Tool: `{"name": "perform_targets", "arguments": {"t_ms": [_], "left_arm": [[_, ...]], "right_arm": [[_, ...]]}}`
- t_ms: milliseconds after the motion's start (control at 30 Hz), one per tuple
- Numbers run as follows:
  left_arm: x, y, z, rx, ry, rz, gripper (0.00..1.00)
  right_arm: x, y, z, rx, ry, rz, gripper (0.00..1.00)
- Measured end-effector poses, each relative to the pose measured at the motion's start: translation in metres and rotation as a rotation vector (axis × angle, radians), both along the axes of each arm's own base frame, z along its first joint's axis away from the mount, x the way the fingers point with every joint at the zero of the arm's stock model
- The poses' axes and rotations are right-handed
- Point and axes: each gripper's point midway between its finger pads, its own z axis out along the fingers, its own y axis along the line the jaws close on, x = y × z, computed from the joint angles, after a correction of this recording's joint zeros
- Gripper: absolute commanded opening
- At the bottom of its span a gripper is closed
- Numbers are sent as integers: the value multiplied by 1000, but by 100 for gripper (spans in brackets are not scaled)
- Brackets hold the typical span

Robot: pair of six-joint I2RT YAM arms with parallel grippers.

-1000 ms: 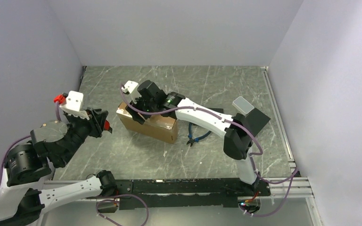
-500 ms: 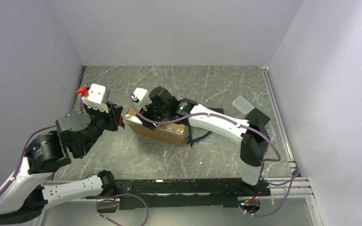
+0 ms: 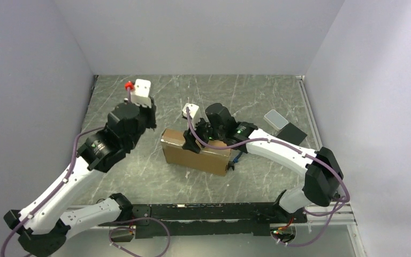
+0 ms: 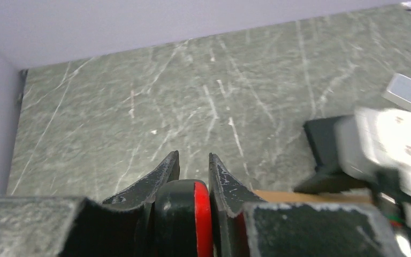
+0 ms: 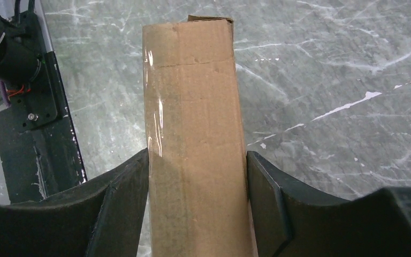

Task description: Unpack the express box

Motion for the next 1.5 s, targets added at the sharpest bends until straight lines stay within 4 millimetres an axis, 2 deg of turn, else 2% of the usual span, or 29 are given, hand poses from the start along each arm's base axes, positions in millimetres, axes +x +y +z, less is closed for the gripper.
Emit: {"name": "perform_targets", "arguments": {"t_ms": [100,167,400,500,700,1100,1500], "left_arm": [[19,21,-5,-32,27,79,0],[23,26,-7,-57,41,98,0],[15,18,-15,-170,41,59,0],[17,14,-20,-187,50,49,0],[26,5,-28,-185,69,34,0],[33,3,-27,-169,51,26,0],[37,0,-41,-147,78,15,0]], "right_arm": [[0,-1,0,14,-2,1,55],[0,-1,1,17,0,1,54],[1,-1,0,20,4,5,54],[1,0,0,22,5,8,53],[1,2,1,29,3,12,53],[1,2,0,29,4,13,53],[1,2,0,30,4,14,52]]}}
